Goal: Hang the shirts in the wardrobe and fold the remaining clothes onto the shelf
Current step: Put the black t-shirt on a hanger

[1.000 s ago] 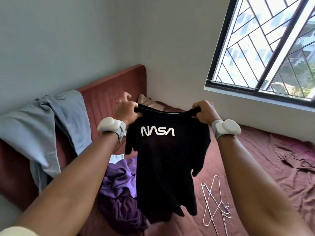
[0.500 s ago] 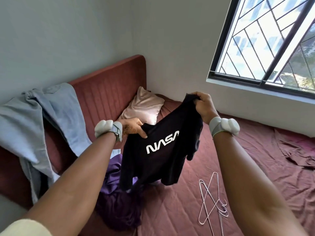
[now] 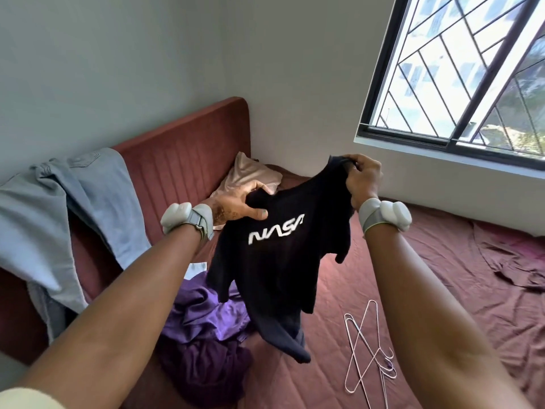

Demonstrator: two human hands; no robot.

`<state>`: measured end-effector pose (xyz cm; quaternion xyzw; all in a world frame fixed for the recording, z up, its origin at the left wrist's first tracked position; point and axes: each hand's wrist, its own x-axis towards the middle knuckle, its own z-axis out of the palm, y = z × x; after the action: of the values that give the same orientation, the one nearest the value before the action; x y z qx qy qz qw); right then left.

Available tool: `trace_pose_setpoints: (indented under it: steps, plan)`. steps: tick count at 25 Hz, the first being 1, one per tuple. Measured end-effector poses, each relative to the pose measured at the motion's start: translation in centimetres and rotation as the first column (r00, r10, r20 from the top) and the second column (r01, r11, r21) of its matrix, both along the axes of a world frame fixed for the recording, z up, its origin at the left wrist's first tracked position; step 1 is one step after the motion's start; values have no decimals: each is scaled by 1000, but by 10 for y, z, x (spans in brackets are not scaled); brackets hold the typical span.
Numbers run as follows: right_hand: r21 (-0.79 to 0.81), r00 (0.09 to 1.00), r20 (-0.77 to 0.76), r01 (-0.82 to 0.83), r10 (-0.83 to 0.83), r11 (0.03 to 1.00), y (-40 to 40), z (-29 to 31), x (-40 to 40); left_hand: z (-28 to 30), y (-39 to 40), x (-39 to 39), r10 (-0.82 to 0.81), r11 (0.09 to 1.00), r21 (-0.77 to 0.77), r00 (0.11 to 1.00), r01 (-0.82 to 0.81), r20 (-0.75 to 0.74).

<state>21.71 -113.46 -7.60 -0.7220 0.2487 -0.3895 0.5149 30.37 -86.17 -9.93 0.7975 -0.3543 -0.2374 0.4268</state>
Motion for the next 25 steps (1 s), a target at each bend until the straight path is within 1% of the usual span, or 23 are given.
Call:
trace_pose_setpoints:
  steps: [1,3,4,6,7,8,9,10,11,12,13,14,15,16,17,18,19,20,21,22,23,24,25]
  plan:
    - [18,999,-20,-36,36,999,0,-2,0,4,0,0,-46,998,49,999,47,-29]
    - [-23,990,-88,-116,113,993,-1,-7,-2,11,3,2,-35,999,14,989,37,-145]
    - [-76,983,-123,-148,138,986,-2,-10,-5,14,6,4,1,1000,-6,989,-2,-147]
    - [-183,952,-233,-244,200,952,-5,-15,-14,15,14,17,107,994,37,993,-106,-39]
    - [-224,921,-308,-314,239,923,-7,-17,-18,14,17,24,147,980,125,987,-154,60]
    - [-295,880,-406,-382,247,876,-7,-19,-21,12,19,28,146,940,278,969,-198,197]
    - [-396,820,-535,-455,202,797,-9,-22,-22,9,21,31,107,851,455,935,-261,338]
    - [-510,745,-663,-517,69,687,-10,-26,-19,4,21,31,44,745,582,895,-326,445]
    - [-568,656,-750,-577,-80,587,-8,-32,-18,-4,21,27,-15,650,654,854,-387,520]
    - [-581,557,-799,-617,-227,530,-5,-36,-16,-11,19,23,-31,580,678,820,-452,572]
    - [-580,475,-814,-636,-335,510,1,-37,-15,-12,15,18,3,546,650,777,-528,629]
    - [-609,448,-793,-605,-413,513,6,-33,-12,-8,11,14,67,556,568,714,-607,697]
    - [-685,492,-729,-522,-476,509,9,-24,-7,2,5,14,161,613,402,606,-680,779]
    - [-774,583,-627,-389,-517,500,8,-11,1,17,-2,18,270,655,230,506,-720,819]
    - [-828,686,-503,-209,-525,520,6,8,9,36,-8,23,391,684,23,393,-729,832]
    - [-838,769,-344,8,-539,546,5,30,19,56,-13,30,484,680,-165,268,-714,833]
    - [-787,798,-202,213,-568,579,9,44,21,71,-17,31,540,649,-331,109,-685,835]
    - [-727,801,-86,356,-593,587,13,46,21,72,-17,33,555,615,-440,-38,-654,831]
    - [-724,807,5,410,-590,555,21,31,17,57,-15,28,519,627,-475,-124,-617,846]
    - [-771,816,49,398,-576,497,29,0,8,21,-15,24,455,696,-404,-70,-594,888]
    - [-833,852,-113,199,-511,517,33,-42,2,-21,-6,11,358,789,-188,189,-584,914]
    - [-771,760,-536,-263,-367,580,40,-94,-16,-84,7,-5,178,809,113,424,-577,888]
    - [-509,477,-848,-615,-231,602,42,-149,-45,-133,27,-26,79,704,462,706,-539,703]
